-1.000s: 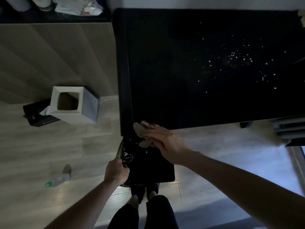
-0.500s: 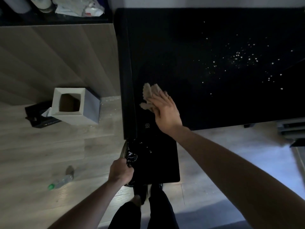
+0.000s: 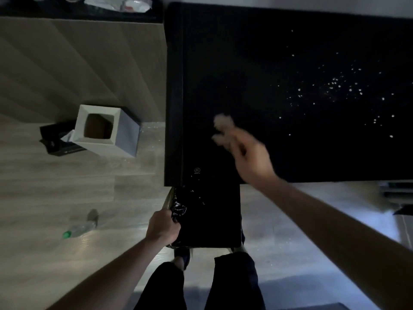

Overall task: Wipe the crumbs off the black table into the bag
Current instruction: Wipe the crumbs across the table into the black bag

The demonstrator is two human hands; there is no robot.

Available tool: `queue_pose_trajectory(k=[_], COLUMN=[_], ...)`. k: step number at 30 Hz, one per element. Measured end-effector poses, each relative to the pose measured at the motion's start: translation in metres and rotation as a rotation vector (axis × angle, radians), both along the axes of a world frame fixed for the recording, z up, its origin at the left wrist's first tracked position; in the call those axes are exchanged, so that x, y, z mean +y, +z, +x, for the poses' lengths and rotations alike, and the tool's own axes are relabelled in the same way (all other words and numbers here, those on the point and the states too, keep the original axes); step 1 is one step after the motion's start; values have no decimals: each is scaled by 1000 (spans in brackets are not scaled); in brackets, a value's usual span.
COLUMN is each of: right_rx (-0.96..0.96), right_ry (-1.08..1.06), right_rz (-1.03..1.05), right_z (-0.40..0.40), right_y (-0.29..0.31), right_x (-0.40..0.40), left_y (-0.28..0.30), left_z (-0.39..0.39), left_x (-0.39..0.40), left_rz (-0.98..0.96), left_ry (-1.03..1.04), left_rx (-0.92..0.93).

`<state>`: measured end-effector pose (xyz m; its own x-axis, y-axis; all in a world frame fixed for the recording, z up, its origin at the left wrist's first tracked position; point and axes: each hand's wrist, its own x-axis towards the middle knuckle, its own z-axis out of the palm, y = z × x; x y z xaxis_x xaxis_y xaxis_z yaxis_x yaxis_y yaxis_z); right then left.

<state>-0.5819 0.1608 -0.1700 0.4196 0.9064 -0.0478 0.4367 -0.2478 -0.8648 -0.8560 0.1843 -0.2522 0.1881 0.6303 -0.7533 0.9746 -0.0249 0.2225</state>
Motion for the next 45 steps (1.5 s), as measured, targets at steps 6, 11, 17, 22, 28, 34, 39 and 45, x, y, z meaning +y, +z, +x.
queue_pose_trajectory(k=[6, 11, 17, 22, 28, 34, 39, 45], right_rx=[-355, -399, -575, -578, -422, -224, -133, -297], right_ry=[-44, -7, 144, 427, 528, 545, 322, -40], right_rz=[-111, -212, -304, -17, 37, -127, -56, -58], right_z=[107, 151, 135, 108, 62, 35, 62, 156], right_y=[-10, -29, -38, -46, -50, -26, 3, 15], right_x=[97, 154, 165, 94, -30, -107, -91, -39], left_y=[2, -3, -16, -18, -12, -9, -6, -4], left_z=[14, 32, 53, 69, 79, 81, 84, 87], left_x=[-13, -35, -63, -81, -87, -90, -88, -87], left_rz=[-7, 39, 57, 54, 60, 68, 67, 77], left_ry=[76, 141, 210, 236, 190, 155, 128, 106], left_rx=[30, 68, 76, 48, 6, -20, -51, -63])
